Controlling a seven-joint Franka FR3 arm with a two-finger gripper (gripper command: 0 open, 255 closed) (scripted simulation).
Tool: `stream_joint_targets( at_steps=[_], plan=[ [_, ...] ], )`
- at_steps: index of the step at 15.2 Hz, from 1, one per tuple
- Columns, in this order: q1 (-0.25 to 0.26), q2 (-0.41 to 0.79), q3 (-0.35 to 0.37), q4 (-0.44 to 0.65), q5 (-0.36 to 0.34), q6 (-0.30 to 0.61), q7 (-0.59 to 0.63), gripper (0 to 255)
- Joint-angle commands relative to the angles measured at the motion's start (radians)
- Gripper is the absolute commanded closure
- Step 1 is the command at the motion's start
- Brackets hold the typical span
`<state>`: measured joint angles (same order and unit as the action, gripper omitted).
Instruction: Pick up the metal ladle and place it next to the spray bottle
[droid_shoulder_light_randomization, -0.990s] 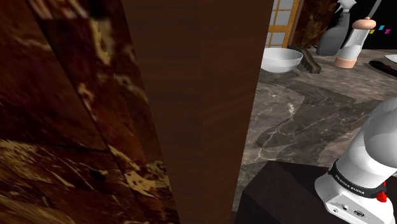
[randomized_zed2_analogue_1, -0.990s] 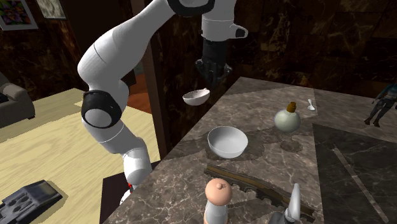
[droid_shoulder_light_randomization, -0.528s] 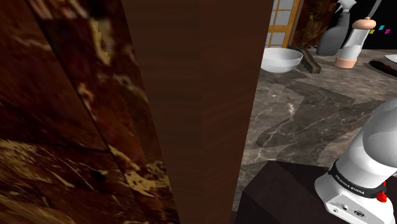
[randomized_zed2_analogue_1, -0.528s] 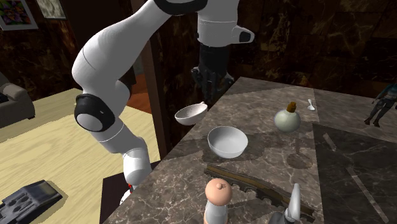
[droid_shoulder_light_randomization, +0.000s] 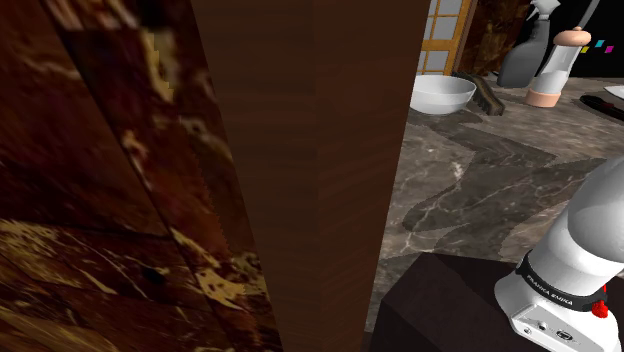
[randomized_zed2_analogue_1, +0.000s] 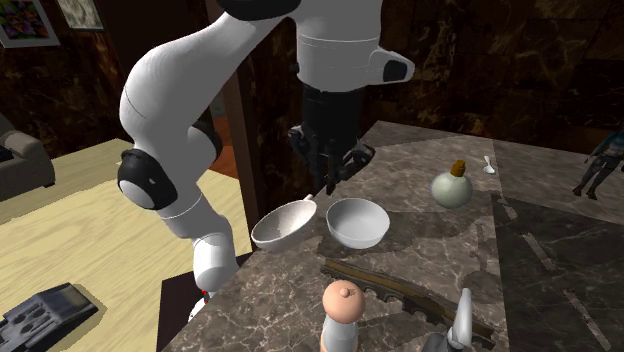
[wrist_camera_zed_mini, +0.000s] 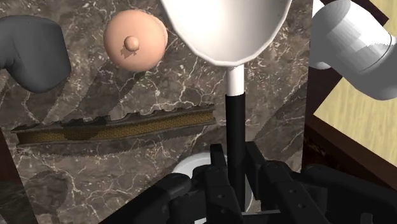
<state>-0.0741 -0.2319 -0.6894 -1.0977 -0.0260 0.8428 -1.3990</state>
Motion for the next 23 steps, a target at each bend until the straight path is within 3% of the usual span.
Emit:
stream_joint_targets(
  at_steps=[1, 10, 23],
  plan=[
    [-0.006, -0.004, -0.018, -0.024, -0.011, 0.021, -0.033, 255],
    [-0.027, -0.172, 0.082, -0.325, -0.084, 0.180, 0.041, 255],
    [-0.064, -0.317, 0.126, -0.640, -0.132, 0.362, 0.081, 255]
  ],
)
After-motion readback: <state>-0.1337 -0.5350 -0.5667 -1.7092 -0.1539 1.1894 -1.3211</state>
